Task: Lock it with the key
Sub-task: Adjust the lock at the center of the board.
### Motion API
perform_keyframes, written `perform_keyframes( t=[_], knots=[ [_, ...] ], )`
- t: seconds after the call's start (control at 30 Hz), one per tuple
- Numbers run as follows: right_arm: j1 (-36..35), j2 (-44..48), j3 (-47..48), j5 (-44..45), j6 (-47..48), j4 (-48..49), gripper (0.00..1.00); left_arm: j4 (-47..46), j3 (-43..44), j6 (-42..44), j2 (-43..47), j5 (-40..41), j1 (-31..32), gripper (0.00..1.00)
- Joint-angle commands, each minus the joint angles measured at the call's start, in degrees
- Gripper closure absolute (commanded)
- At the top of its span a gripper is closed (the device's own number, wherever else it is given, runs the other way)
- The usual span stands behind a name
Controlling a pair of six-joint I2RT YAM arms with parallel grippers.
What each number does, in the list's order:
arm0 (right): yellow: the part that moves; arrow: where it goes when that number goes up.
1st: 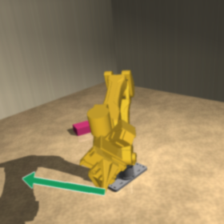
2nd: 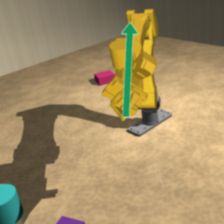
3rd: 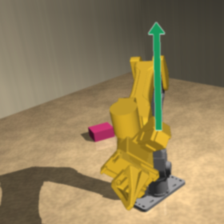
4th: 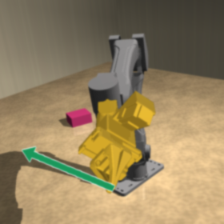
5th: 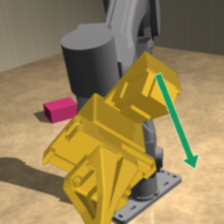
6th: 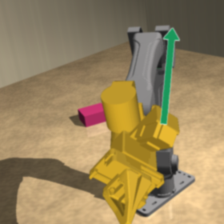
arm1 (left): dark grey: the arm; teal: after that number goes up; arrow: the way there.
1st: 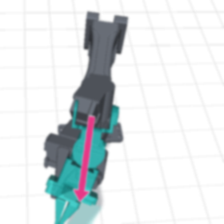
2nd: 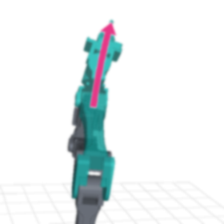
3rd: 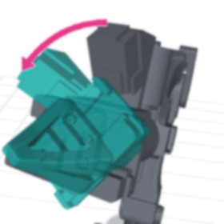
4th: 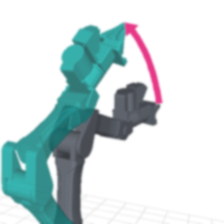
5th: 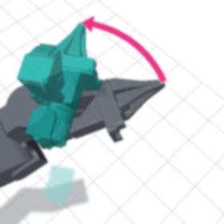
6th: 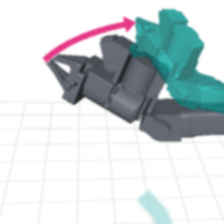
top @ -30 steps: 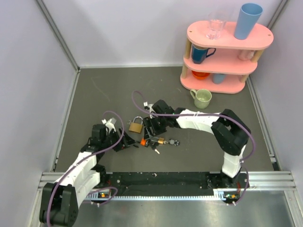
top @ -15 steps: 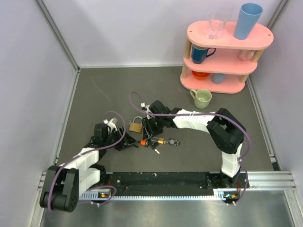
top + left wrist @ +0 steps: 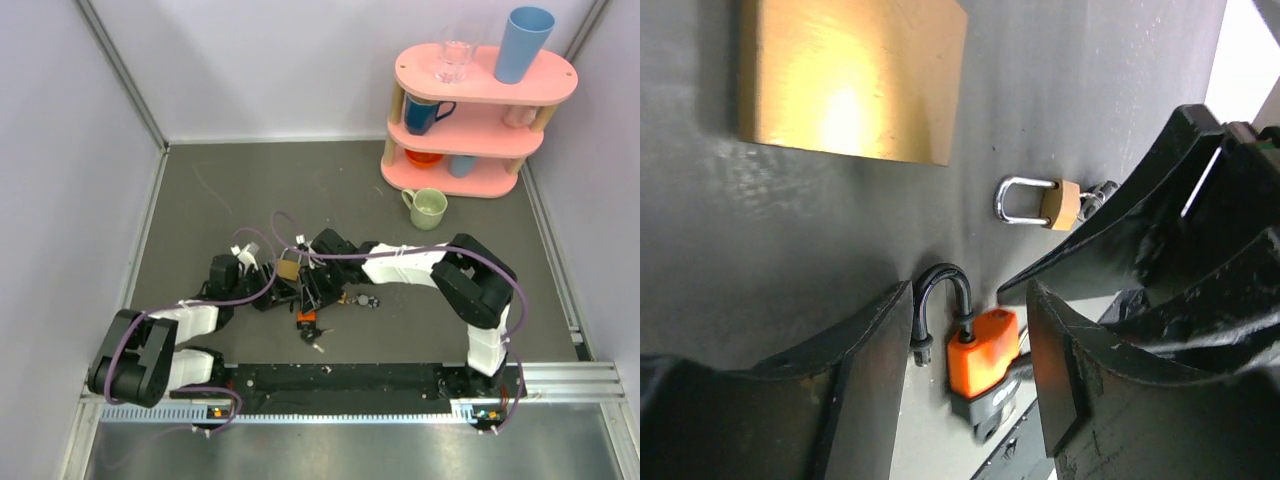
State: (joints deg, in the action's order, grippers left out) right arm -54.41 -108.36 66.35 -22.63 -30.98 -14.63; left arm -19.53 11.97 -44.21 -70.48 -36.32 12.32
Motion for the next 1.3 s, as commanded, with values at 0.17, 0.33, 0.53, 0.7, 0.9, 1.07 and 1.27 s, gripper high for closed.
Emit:
perform_keyframes(
  t=[0.17,0.33,0.53,0.7,0.9,1.07,1.27],
  knots=[
    [-2.5,4.0,-2.2,-0.7,-5.1,7.4,0.59,2.2,4.7,1.1,-0.2,1.5,3.5,0.42],
    [-2.4,6.7,-2.4,3.0,-4.9,6.3,0.58,16.2,9.3,6.8,8.4,7.9,3.5,0.3],
    [-1.9,11.1,-4.6,7.2,-6.6,5.3,0.58,26.9,11.3,10.3,17.3,7.7,3.4,0.28],
    [-1.1,14.2,-8.1,7.3,-9.2,5.2,0.58,28.8,9.2,8.3,19.5,0.2,3.5,0.3],
    [-1.0,15.5,-13.1,4.2,-13.5,5.8,0.57,31.2,6.8,7.8,21.7,-3.6,3.4,0.31],
    [-1.0,14.5,-20.4,0.1,-19.4,14.2,0.57,28.9,4.1,7.4,18.3,-5.6,3.5,0.33],
    [-1.0,11.7,-22.8,-2.7,-22.6,21.7,0.57,27.3,3.8,8.1,12.8,-5.6,3.5,0.37]
  ],
)
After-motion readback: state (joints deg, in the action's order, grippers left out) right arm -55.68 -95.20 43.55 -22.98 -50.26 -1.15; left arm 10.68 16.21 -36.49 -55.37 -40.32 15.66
